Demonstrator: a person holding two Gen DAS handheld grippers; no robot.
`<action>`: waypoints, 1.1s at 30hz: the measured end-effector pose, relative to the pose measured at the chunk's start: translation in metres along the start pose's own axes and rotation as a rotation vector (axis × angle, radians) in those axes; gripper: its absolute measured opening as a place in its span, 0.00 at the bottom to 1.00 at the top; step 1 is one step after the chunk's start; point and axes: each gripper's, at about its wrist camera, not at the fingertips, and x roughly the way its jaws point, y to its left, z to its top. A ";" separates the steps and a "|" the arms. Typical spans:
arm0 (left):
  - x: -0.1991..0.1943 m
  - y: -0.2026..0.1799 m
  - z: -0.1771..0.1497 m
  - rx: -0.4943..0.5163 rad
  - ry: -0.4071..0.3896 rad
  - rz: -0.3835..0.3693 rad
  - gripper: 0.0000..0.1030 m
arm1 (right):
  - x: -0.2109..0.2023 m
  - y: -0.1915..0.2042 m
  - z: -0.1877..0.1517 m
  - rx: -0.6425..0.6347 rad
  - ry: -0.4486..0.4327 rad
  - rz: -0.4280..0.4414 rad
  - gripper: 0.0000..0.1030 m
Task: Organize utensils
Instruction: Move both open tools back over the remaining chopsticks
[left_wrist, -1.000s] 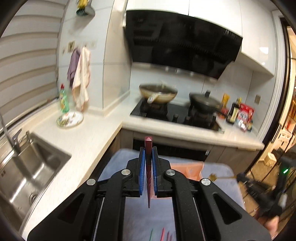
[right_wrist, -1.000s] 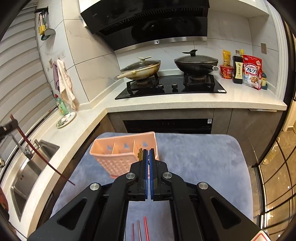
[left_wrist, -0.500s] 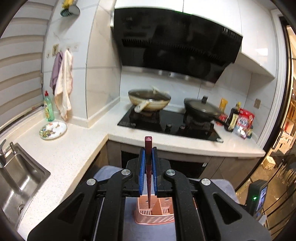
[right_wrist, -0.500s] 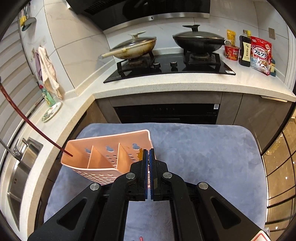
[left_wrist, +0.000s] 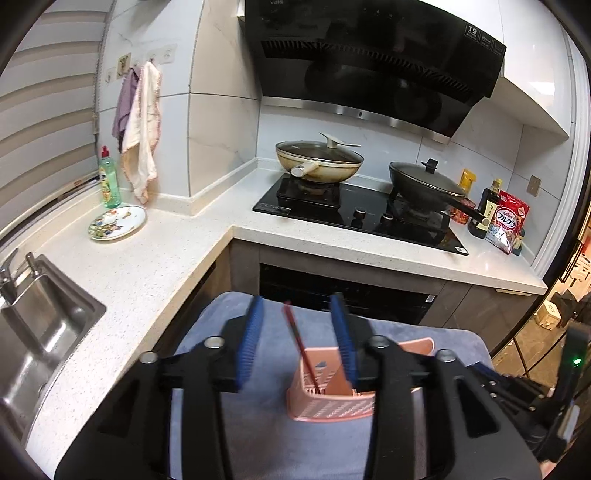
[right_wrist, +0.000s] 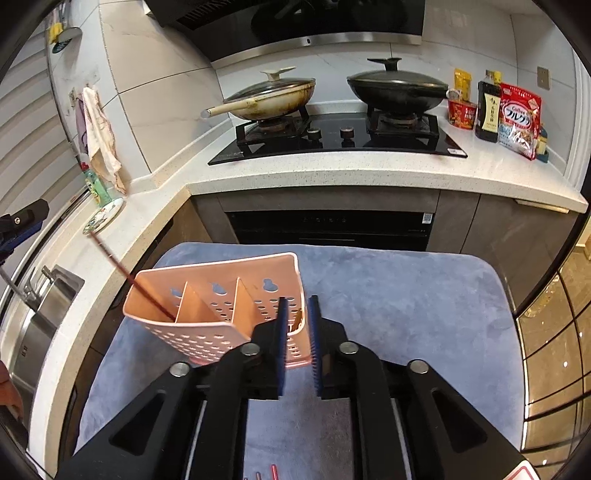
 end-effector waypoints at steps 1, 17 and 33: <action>-0.005 0.000 -0.003 0.008 0.000 0.006 0.40 | -0.005 0.001 -0.001 -0.005 -0.006 -0.001 0.20; -0.097 0.008 -0.087 0.093 0.061 0.078 0.56 | -0.111 0.025 -0.086 -0.104 -0.041 0.016 0.24; -0.141 0.037 -0.224 0.095 0.252 0.081 0.56 | -0.157 0.015 -0.223 -0.129 0.082 -0.022 0.25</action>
